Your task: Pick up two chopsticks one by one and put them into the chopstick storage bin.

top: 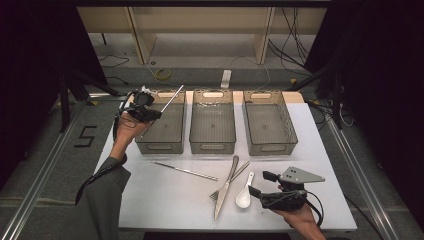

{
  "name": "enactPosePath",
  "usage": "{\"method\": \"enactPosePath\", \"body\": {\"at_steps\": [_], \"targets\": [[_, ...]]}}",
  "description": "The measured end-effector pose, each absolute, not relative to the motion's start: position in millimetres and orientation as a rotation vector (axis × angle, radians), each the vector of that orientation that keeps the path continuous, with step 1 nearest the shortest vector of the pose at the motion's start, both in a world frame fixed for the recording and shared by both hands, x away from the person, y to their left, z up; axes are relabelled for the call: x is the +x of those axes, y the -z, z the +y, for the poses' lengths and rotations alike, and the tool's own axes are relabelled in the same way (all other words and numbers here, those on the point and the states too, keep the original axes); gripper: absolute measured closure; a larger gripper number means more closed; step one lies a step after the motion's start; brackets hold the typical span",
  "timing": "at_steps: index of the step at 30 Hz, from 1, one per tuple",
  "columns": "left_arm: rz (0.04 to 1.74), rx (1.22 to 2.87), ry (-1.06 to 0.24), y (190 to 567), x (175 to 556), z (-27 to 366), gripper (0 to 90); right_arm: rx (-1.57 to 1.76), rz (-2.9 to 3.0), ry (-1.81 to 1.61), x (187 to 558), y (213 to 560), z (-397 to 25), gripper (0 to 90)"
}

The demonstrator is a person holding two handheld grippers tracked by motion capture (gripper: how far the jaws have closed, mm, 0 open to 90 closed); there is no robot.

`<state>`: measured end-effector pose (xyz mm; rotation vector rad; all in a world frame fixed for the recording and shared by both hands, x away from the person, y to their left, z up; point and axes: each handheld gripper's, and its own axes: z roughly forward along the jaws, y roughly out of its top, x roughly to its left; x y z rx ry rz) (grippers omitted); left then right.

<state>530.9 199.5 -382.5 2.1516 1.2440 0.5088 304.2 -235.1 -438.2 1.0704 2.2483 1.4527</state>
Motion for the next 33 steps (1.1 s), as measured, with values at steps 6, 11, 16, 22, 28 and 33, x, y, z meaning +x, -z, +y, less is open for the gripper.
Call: {"method": "enactPosePath", "body": {"at_steps": [6,11,16,22,28,33], "targets": [[1.273,2.146,-0.500,390.4,534.6,203.6,85.5,1.069,2.250,-1.453,304.0,438.2,-235.2,25.8],[1.291,2.149,-0.504,397.1,535.7,204.1,85.4,1.068,2.251,-1.454,304.1,438.3,-235.2,25.8],[1.316,2.152,-0.505,404.2,536.7,204.7,85.2,1.068,2.251,-1.453,304.0,438.3,-235.1,25.8],[1.348,2.142,-0.542,406.0,536.9,202.1,62.6,1.069,2.251,-1.450,303.8,438.2,-235.2,25.8],[1.269,2.136,-0.531,395.5,520.7,191.1,41.2,1.070,2.247,-1.448,304.4,438.4,-235.5,25.8],[1.157,2.171,-0.460,392.2,496.4,178.1,31.2,1.081,2.237,-1.446,304.9,437.6,-238.1,25.8]]}}
